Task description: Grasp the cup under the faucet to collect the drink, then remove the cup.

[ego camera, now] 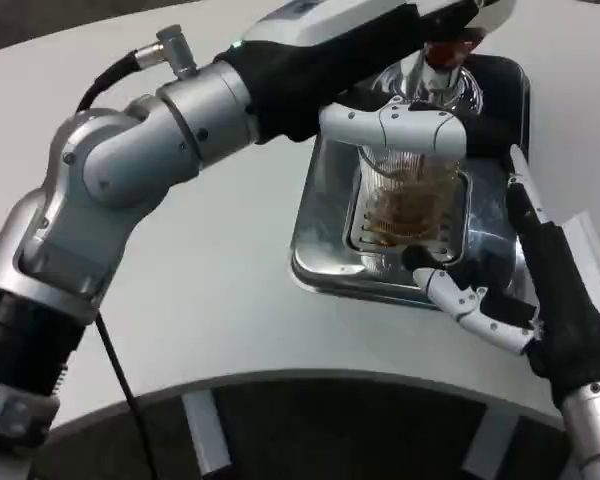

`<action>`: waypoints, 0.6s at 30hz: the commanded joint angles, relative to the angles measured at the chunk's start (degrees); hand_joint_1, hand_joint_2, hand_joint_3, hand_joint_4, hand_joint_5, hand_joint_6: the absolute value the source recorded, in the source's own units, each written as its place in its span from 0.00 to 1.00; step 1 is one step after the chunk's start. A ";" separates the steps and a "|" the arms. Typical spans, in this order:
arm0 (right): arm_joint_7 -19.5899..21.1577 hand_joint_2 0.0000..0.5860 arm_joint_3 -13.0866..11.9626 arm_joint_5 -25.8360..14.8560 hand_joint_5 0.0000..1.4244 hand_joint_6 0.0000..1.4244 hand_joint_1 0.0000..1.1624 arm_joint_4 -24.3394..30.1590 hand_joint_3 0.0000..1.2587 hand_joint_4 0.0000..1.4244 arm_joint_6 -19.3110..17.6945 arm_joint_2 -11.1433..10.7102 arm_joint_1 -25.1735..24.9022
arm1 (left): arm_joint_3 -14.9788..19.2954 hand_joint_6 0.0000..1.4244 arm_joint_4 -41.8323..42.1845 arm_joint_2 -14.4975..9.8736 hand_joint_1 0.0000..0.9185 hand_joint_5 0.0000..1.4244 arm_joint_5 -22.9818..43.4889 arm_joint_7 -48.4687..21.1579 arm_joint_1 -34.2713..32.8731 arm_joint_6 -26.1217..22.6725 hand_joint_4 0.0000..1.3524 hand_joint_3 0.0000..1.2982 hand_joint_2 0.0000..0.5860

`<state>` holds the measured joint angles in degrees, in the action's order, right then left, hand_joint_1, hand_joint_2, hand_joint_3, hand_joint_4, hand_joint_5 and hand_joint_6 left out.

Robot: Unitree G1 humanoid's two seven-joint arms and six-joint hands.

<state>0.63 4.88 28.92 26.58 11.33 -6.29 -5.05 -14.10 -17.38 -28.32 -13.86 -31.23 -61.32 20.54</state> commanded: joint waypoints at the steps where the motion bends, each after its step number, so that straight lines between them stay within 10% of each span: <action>1: 1.45 0.45 0.79 -0.13 0.00 0.05 0.58 -2.51 0.00 0.00 0.05 1.13 -1.45 | -1.67 0.05 -2.09 -1.04 0.00 0.00 -1.86 -3.06 1.89 -0.94 0.00 0.01 0.02; 18: 2.92 0.42 1.12 -0.72 0.00 0.01 0.60 -7.53 0.00 0.00 1.46 2.60 -7.18 | -1.02 0.06 -2.50 -1.81 0.00 0.00 -1.02 -4.13 0.82 -0.85 0.00 0.01 0.02</action>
<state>2.66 5.70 28.19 19.90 12.21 -4.28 -11.80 -13.72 -18.39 -28.96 -13.18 -32.42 -62.50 20.83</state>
